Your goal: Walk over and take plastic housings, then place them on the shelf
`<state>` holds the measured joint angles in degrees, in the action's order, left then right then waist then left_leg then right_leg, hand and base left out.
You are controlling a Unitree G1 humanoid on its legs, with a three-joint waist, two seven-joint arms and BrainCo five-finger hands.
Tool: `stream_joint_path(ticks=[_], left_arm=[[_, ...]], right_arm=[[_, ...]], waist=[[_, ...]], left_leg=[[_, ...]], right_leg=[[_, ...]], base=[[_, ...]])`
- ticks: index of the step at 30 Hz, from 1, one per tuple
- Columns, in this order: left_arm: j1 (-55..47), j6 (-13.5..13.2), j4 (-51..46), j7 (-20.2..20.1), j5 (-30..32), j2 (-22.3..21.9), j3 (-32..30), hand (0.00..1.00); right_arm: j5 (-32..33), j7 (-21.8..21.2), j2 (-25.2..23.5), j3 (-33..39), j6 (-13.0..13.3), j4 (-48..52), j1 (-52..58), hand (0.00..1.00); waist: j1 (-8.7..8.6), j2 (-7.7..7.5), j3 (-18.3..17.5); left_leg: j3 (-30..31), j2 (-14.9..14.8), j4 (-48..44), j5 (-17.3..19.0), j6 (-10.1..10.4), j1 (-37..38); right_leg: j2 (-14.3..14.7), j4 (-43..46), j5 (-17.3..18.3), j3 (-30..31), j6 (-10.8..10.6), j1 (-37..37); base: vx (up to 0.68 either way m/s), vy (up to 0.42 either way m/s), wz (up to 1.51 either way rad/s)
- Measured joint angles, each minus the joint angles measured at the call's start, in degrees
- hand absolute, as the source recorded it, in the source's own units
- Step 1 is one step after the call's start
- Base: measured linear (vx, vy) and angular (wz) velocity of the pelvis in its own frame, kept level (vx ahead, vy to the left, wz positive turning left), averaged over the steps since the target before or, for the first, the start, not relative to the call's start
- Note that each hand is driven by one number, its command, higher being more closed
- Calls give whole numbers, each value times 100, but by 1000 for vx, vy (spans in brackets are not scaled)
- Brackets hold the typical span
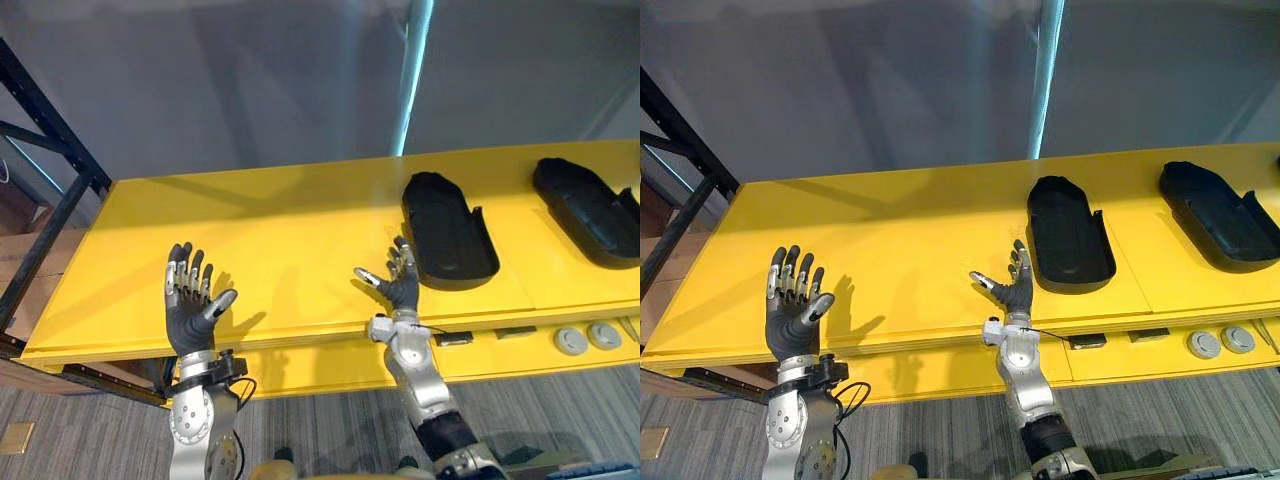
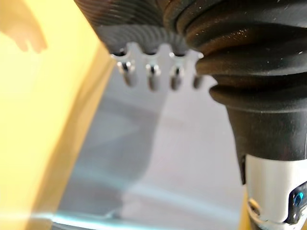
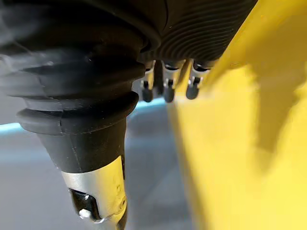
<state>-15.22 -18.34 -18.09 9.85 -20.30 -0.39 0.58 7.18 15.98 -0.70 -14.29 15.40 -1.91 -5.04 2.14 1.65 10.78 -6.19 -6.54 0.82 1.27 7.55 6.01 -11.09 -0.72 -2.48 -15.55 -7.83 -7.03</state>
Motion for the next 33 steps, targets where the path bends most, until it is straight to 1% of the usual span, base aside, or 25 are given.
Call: stream_joint_path(ticks=[1, 2, 3, 5, 7, 9, 11, 12, 14, 17, 20, 24, 28, 30, 33], left_arm=[[-2, 0, -7, 0, 0, 0, -16, 0], [-13, 10, -66, 0, -3, 1, -89, 0], [-46, 12, -169, -3, -20, 3, -195, 0], [-55, 12, -197, -70, -222, 9, -320, 0], [-67, 12, -205, -163, -237, 8, -342, 0], [-80, 9, -220, -220, -255, 9, -355, 0], [-105, -3, -311, -256, -395, 13, -368, 0], [-102, -19, -320, -268, -399, 13, -363, 0], [-99, -38, -320, -272, -397, 20, -344, 0], [-61, -46, -317, -268, -395, 122, -226, 0], [-41, -47, -310, -258, -393, 274, -170, 0], [-36, -44, -144, -247, -391, 272, -148, 0], [-38, -30, -69, -250, -391, 273, -99, 0], [-40, -26, -66, -261, -389, 274, 7, 0], [-40, -16, -64, -313, -389, 273, 66, 0]], right_arm=[[0, -62, 28, 2, 23, 322, 127, 100], [-138, -243, 158, 24, 53, 1034, 418, 100], [-254, -455, 257, 65, 57, 1534, 666, 100], [-355, -820, 439, 295, 54, 2018, 1091, 100], [-345, -1002, 535, 541, 54, 2258, 1490, 100], [-311, -1189, 611, 838, 55, 2486, 1938, 100], [-48, -1388, 706, 1072, 55, 2566, 2160, 100], [190, -1556, 754, 1211, 53, 2566, 2262, 100], [419, -1735, 834, 1346, 52, 2563, 2353, 100], [555, -1788, 907, 1388, 48, 2498, 2388, 100], [551, -1770, 907, 1377, 7, 2096, 2297, 100], [435, -1481, 904, 1383, -22, 1226, 2009, 100], [-120, -1094, 902, 1405, -3, 632, 1697, 100], [-206, -954, 902, 1409, 3, 418, 1569, 100], [-351, -825, 909, 1428, 7, 99, 1344, 100]], waist=[[-2, -14, 9], [-26, -72, 43], [-95, -141, 57], [-170, -220, 58], [-232, -264, 81], [-313, -278, 87], [-345, -293, 92], [-398, -297, 94], [-516, -295, 93], [-573, -296, 94], [-579, -299, 92], [-577, -293, 89], [-560, -281, 82], [-549, -253, 66], [-470, -169, 17]], left_leg=[[-7, -4, 6, 0, 0, 2], [-55, -17, 28, 1, 2, 8], [-99, -24, 70, 0, 4, 23], [-250, -29, 79, 13, 7, 35], [-353, -36, 98, 29, 13, 85], [-449, -47, 97, 63, 19, 87], [-606, -75, 80, 100, 27, 72], [-658, -91, 80, 114, 38, 72], [-689, -108, 67, 144, 50, 73], [-701, -122, 63, 168, 59, 78], [-723, -135, 54, 184, 63, 93], [-714, -135, 40, 185, 61, 96], [-655, -136, -20, 186, 60, 74], [-586, -133, -38, 185, 59, 74], [-531, -131, -42, 181, 58, 49]], right_leg=[[3, -1, 0, 5, 0, 3], [16, -1, 0, 48, 0, 22], [26, 0, 1, 103, 1, 51], [30, 10, -3, 231, -6, 139], [41, 17, -4, 336, -8, 180], [60, 19, -5, 462, -9, 246], [91, 23, -13, 605, -21, 361], [110, 24, -14, 651, -21, 400], [132, 18, -14, 683, -21, 415], [153, 15, -14, 702, -21, 417], [171, 15, -14, 747, -21, 416], [172, 16, -14, 751, -22, 405], [163, 19, -14, 693, -22, 362], [153, 18, -13, 619, -22, 304], [151, 19, -13, 570, -22, 291]], base=[[0, 0, -9], [-15, 1, -15], [-17, 7, -26], [-4, 16, -27], [8, 18, -26], [12, 23, -32], [17, 17, -34], [25, 5, -17], [35, 5, -10], [23, 7, -2], [15, 10, -4], [0, 0, 0], [-22, -2, 5], [-21, -4, 15], [-28, -4, 9]])
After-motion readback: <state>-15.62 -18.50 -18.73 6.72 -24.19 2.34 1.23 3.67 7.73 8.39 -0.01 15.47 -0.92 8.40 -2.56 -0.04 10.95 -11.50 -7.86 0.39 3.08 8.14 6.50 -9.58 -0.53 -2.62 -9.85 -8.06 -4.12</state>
